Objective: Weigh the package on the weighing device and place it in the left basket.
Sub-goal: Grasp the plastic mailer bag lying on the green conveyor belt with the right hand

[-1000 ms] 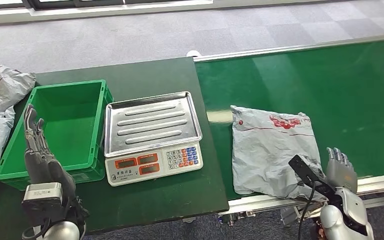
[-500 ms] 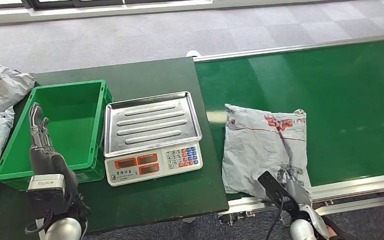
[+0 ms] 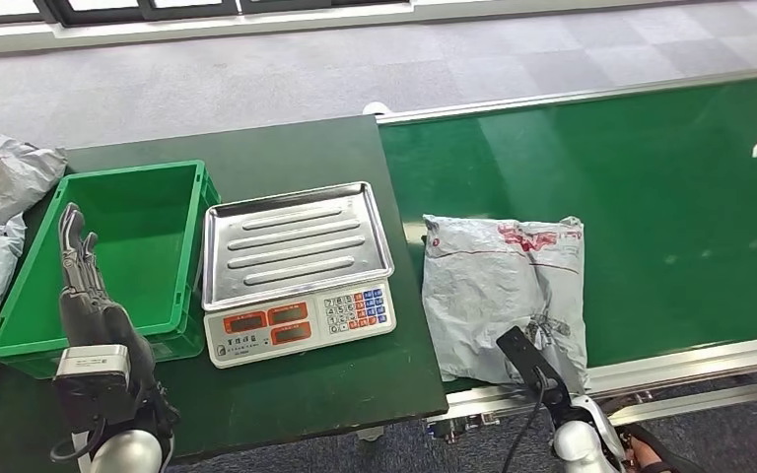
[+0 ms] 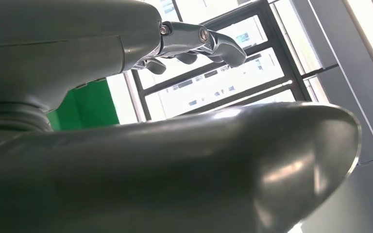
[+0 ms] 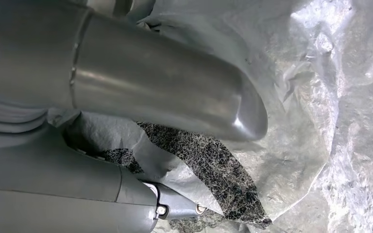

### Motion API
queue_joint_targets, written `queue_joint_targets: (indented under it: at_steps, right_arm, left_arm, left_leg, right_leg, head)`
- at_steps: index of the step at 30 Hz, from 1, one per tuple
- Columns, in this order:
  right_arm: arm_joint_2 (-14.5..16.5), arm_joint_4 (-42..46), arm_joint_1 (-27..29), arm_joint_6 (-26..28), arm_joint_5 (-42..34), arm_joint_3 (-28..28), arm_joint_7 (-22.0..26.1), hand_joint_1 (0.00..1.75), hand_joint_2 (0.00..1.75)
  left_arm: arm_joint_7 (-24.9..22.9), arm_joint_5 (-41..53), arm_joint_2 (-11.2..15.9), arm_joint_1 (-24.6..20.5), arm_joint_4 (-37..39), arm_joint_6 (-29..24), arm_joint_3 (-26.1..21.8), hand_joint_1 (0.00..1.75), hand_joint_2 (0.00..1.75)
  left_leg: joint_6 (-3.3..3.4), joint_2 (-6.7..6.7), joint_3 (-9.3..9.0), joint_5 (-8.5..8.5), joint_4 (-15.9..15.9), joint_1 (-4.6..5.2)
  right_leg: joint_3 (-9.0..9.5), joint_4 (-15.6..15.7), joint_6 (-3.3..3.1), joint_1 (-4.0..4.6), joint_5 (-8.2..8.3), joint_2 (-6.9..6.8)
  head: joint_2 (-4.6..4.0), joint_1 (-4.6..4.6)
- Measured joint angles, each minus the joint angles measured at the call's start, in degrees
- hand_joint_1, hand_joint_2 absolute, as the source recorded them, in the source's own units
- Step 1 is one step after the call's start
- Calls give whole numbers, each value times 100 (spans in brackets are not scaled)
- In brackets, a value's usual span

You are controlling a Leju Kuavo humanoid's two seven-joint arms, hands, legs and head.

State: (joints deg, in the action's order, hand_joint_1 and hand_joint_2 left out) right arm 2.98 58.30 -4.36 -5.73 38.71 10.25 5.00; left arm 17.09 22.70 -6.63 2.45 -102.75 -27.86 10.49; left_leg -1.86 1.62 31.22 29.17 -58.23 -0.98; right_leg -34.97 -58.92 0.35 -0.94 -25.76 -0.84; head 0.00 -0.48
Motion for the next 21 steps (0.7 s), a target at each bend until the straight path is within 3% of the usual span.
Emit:
queue_joint_targets:
  at_steps: [1, 2, 5, 11, 21]
  right_arm:
    - [18, -39, -20, 19, 9, -10, 5, 0, 131]
    - [34, -72, -40, 37, 26, -26, -3, 44, 175]
    - [57, -152, -85, 182, 219, -129, -92, 175, 175]
    - [67, -132, -55, 636, 700, -362, -286, 175, 175]
    - [140, 755, 386, 882, 691, -399, -264, 175, 175]
  left_arm:
    - [-9, 3, -7, -2, 0, 5, 1, 0, 0]
    - [-21, 7, -13, -6, 0, 12, 2, 0, 0]
    - [-65, 22, -29, -37, 0, 30, 2, 0, 0]
    - [-128, -36, -50, -53, -2, 149, 2, 0, 0]
    - [117, -50, -50, -49, -58, 233, 2, 0, 0]
  left_leg:
    - [0, 1, -3, 0, 0, 0]
    - [0, 2, -6, 0, 0, 0]
    - [0, 4, -12, 0, 0, 0]
    - [2, -1, -15, -2, -1, 2]
    - [2, -12, 6, -1, 0, 2]
  right_leg:
    - [2, 0, 0, 0, 0, 2]
    - [5, 0, 0, 0, 0, 3]
    - [11, 0, 0, -1, 1, 5]
    - [16, 0, 1, -2, 1, 3]
    - [-4, -1, 0, -2, -3, -2]
  head:
    - [0, 0]
    - [0, 0]
    - [0, 0]
    - [0, 0]
    - [0, 1]
